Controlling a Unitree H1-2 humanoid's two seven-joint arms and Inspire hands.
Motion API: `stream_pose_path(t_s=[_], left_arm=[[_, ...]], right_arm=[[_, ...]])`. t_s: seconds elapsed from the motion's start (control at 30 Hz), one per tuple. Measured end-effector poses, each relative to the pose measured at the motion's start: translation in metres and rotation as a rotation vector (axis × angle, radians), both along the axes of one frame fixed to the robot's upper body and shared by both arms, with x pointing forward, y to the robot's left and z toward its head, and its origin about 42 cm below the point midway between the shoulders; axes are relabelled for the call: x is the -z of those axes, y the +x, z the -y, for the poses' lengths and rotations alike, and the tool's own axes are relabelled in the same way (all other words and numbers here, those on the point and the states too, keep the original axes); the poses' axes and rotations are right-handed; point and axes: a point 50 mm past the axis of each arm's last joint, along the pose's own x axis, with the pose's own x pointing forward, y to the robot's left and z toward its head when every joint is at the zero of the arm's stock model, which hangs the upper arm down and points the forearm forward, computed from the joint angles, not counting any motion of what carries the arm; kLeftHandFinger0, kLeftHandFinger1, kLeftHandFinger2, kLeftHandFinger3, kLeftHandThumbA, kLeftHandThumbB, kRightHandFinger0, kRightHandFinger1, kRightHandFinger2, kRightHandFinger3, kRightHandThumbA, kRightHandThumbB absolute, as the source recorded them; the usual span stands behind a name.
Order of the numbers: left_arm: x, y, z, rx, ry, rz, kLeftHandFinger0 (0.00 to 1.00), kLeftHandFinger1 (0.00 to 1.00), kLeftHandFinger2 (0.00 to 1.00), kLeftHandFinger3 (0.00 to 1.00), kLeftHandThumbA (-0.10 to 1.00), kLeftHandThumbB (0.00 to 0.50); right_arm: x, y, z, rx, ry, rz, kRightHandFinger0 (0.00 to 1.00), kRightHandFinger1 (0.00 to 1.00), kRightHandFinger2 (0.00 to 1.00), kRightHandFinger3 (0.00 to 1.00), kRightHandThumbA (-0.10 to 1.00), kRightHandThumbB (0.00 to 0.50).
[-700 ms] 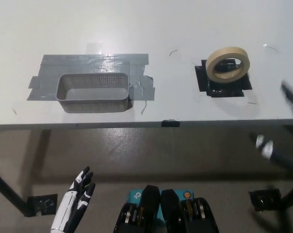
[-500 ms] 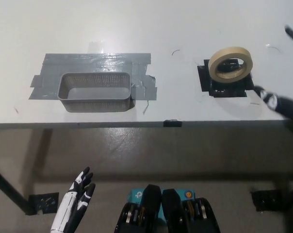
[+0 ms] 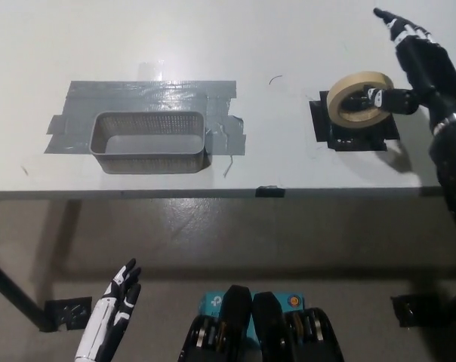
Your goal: The robot picks the tape placed on the black area with right hand and places it in the small grey container.
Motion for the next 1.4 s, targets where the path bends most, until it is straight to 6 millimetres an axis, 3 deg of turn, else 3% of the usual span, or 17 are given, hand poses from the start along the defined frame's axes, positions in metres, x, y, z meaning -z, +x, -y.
stream_pose_path(t_s=[0.3, 1.0, 1.4], left_arm=[[-0.001, 0.001, -0.001, -0.003, 0.001, 0.004, 1.00, 1.00, 1.00, 1.00, 0.99, 0.127], [-0.006, 0.005, -0.002, -0.001, 0.001, 0.021, 1.00, 1.00, 1.00, 1.00, 1.00, 0.140], [-0.015, 0.009, -0.002, 0.002, -0.005, 0.048, 1.00, 1.00, 1.00, 1.00, 0.99, 0.128]], right_arm=[[0.010, 0.025, -0.008, 0.046, -0.097, -0.070, 1.00, 1.00, 1.00, 1.00, 0.82, 0.470], [0.010, 0.056, -0.015, 0.094, -0.177, -0.169, 1.00, 1.00, 1.00, 1.00, 0.80, 0.484], [0.027, 0.072, -0.019, 0.137, -0.250, -0.286, 1.00, 1.00, 1.00, 1.00, 0.67, 0.468]])
